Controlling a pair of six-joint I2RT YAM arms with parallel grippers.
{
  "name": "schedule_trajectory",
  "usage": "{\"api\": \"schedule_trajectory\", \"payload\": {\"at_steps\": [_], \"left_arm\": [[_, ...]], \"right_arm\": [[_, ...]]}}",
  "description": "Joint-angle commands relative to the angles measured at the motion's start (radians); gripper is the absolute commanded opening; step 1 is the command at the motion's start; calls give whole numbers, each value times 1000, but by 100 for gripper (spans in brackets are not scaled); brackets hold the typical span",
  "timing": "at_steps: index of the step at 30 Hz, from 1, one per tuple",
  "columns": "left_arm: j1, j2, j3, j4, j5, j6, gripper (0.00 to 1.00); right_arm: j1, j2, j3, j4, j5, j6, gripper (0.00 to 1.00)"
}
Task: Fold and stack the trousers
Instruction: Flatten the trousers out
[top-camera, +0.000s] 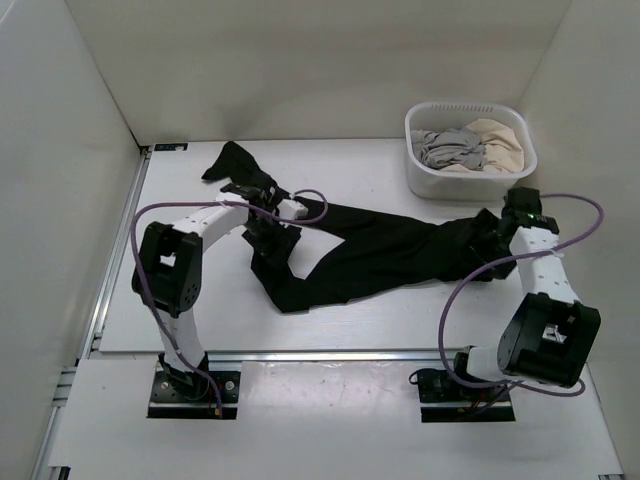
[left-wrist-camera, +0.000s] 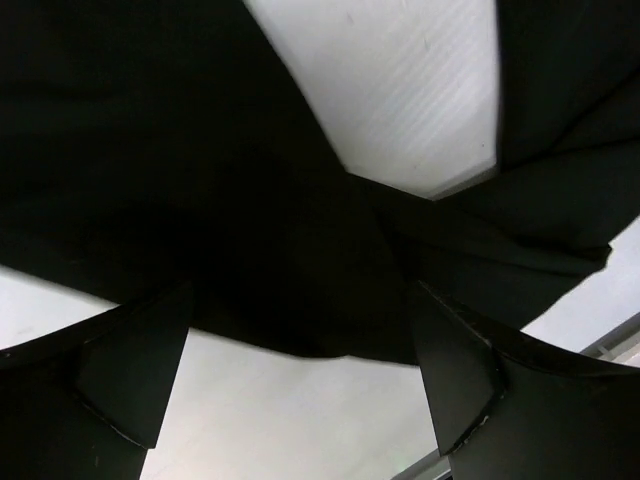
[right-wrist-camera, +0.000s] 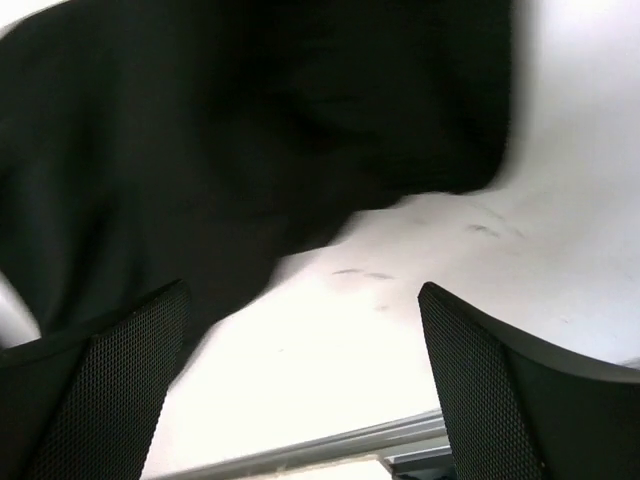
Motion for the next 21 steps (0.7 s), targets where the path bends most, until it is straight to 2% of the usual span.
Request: {"api": "schedule_trajectory", "payload": {"at_steps": [1, 3, 6, 7, 10, 11, 13, 14, 15, 17, 18, 19, 21], "left_arm": [[-51, -26, -44, 102, -25, -42, 100], [-76, -26, -104, 128, -87, -53, 100], [-88, -8, -180, 172, -121, -53, 100], [-88, -8, -193, 172, -121, -53, 95], [-88, 17, -202, 185, -72, -53, 68], [-88, 17, -202, 185, -59, -62, 52], [-88, 28, -202, 185, -59, -62, 38], [-88, 28, -202, 185, -68, -62, 20], [-88, 28, -193, 172, -68, -62, 14], [-79, -6, -193, 172, -107, -53, 14], [-53, -26, -179, 159, -120, -53, 14], [-35, -78, -162, 139, -120, -53, 14], [16, -145, -142, 114, -132, -33, 14]], "right_arm": [[-156, 12, -87, 81, 22, 35, 99], [-236, 12, -130, 141, -8, 44, 99], [-276, 110, -175, 227, -116, 0, 99], [-276, 135, -164, 238, -130, -14, 99], [-276, 176, -164, 314, -153, -46, 99], [-276, 176, -164, 333, -153, -46, 99], [-276, 198, -164, 368, -141, -46, 99], [-276, 213, -164, 368, -141, -36, 98], [-276, 250, -155, 368, -151, -36, 92], [-276, 290, -155, 368, -173, -22, 77], [-276, 290, -155, 359, -162, -2, 61], [-285, 290, -166, 350, -144, 7, 31], [-285, 276, -166, 333, -101, 19, 13]]}}
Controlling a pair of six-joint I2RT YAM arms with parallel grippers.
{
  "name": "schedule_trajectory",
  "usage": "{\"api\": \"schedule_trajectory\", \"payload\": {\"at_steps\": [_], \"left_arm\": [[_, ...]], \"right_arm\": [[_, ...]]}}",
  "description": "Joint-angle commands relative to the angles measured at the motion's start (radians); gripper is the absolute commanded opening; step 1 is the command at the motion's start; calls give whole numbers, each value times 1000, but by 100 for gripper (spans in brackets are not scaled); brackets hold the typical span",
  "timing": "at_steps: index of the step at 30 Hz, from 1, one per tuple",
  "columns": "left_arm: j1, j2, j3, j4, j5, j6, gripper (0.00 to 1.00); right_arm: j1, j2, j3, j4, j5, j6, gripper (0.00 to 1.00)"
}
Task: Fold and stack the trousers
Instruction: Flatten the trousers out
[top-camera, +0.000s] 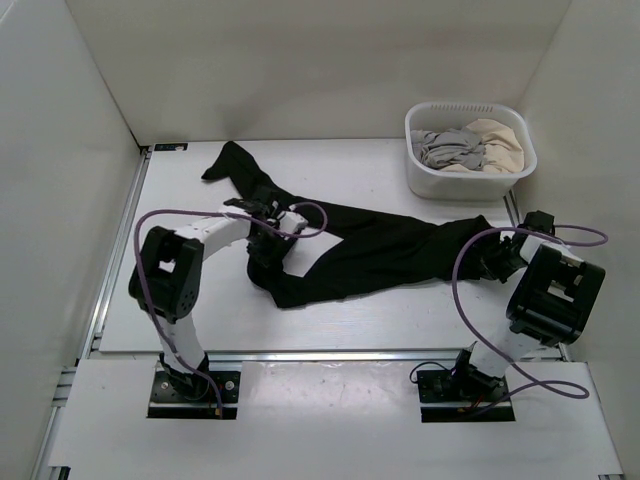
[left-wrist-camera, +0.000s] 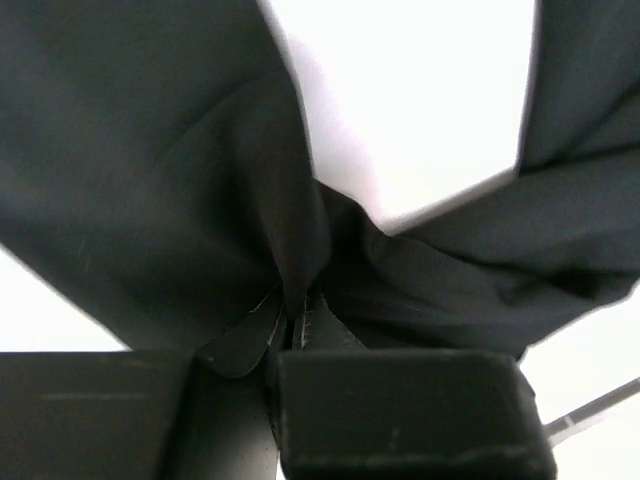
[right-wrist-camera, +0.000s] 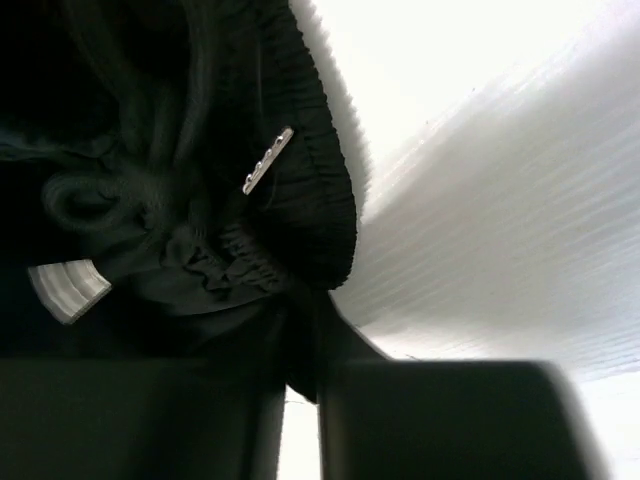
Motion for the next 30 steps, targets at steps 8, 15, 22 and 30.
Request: {"api": "schedule_trajectory", "payload": {"at_steps": [8, 15, 22, 30], "left_arm": [[410, -528, -43, -154, -73, 164, 21], [604, -789, -394, -191, -22, 322, 53], [651, -817, -381, -337, 85, 448, 78], [821, -399, -53, -101, 80, 160, 93]], "right_arm": [[-19, -208, 78, -271, 202, 14, 0], [-19, -258, 159, -437, 115, -21, 0], [-19, -258, 191, -460, 85, -41, 0], [-19, -249, 179, -443, 76, -60, 0]]}}
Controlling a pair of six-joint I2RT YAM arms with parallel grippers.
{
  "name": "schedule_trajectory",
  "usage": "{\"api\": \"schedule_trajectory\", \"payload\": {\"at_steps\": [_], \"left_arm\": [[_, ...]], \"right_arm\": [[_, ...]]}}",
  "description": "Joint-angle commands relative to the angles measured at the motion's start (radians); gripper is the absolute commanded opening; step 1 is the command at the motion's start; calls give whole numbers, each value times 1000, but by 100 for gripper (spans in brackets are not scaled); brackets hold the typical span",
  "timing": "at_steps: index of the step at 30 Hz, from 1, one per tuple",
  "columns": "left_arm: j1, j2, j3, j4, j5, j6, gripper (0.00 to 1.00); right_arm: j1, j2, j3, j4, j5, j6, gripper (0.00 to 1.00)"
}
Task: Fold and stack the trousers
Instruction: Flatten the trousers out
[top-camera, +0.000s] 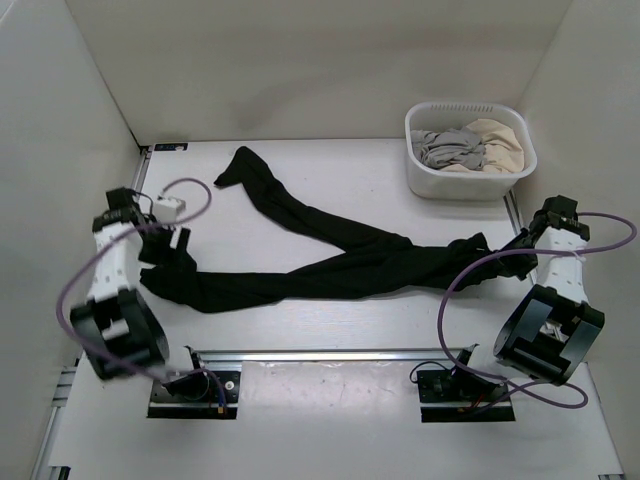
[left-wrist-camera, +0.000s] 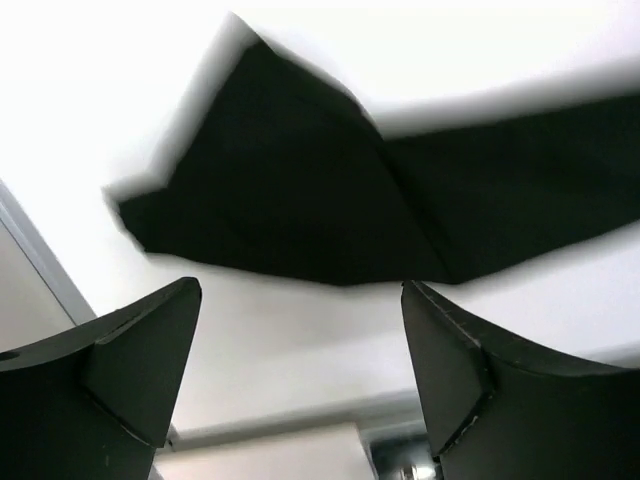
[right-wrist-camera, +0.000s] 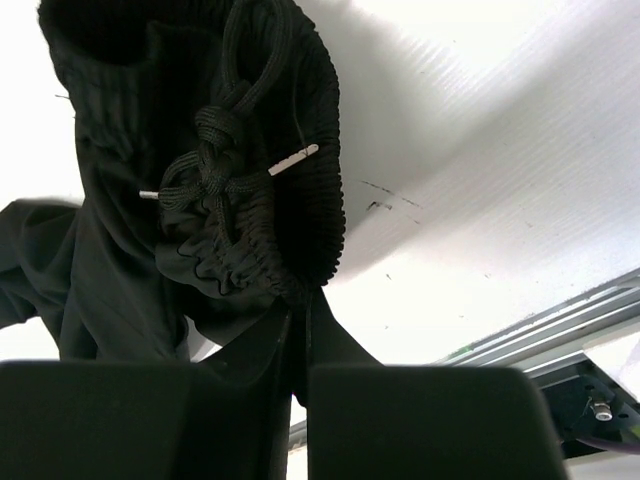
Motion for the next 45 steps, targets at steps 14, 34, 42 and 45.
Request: {"api": "schedule_trajectory", "payload": {"at_steps": [14, 34, 42, 45], "left_arm": [[1, 696, 490, 20, 43, -282, 97], [56, 376, 728, -152, 94, 26, 14], [274, 268, 131, -48, 2, 97, 38], [324, 314, 60, -18, -12, 97, 72]], "right_arm": [[-7, 3, -77, 48, -27, -24, 0], [-45, 72, 108, -38, 24, -11, 0], [-65, 83, 47, 13, -78, 12, 0], [-65, 92, 47, 13, -90, 12, 0]]}}
